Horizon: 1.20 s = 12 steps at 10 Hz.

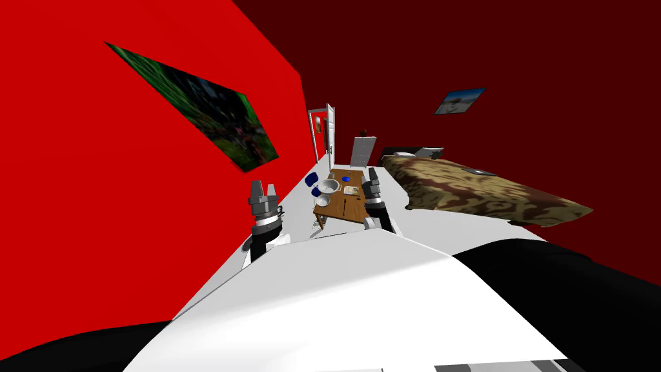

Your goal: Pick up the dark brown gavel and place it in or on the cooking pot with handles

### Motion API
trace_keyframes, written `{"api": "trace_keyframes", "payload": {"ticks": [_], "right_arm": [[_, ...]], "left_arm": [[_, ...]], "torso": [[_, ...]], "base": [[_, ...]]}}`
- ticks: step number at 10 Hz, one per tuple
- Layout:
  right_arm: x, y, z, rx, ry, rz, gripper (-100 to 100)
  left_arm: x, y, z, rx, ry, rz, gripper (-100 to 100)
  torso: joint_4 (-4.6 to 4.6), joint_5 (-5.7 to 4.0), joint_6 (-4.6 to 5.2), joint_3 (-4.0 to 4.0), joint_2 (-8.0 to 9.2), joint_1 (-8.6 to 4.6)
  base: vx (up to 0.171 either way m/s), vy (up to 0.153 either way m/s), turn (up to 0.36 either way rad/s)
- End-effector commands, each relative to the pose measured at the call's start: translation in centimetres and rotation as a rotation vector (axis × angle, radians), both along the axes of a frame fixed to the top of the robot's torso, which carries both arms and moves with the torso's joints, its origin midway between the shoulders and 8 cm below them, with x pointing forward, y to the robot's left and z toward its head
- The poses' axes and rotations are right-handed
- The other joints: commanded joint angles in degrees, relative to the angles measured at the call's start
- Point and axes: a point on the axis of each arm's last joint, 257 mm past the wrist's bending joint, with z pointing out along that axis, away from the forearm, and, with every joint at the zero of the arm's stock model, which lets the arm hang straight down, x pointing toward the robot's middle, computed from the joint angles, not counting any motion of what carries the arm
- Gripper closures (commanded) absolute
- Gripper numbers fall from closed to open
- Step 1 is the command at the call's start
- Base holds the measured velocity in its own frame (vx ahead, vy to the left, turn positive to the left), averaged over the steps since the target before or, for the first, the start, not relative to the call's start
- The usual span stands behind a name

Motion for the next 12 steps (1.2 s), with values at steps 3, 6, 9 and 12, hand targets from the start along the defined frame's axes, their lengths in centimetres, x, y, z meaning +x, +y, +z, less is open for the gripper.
{"api": "trace_keyframes", "payload": {"ticks": [3, 6, 9, 12], "right_arm": [[0.8, -0.1, -3.9, -0.077, 0.112, 0.008, -100], [1.3, -0.9, -8.8, -0.139, 0.250, -0.002, -100], [1.1, -2.3, -15.2, -0.203, 0.420, -0.022, -100], [-0.4, -4.4, -22.1, -0.265, 0.607, -0.048, -100]], "left_arm": [[0.0, 0.0, 0.0, 0.000, 0.000, 0.000, 0], [0.0, 0.0, 0.0, 0.000, 0.000, 0.000, 0], [0.0, 0.0, 0.0, 0.000, 0.000, 0.000, 0], [0.0, 0.0, 0.0, 0.000, 0.000, 0.000, 0]], "torso": [[0.01, 0.02, -0.01, 0.05, 0.09, 0.09], [0.03, 0.04, -0.01, 0.09, 0.16, 0.19], [0.04, 0.05, -0.01, 0.12, 0.20, 0.21], [0.06, 0.06, -0.01, 0.17, 0.29, 0.24]], "base": [[-0.024, 0.027, 0.109], [-0.040, 0.051, 0.134], [-0.051, 0.063, 0.163], [-0.061, 0.077, 0.202]]}}
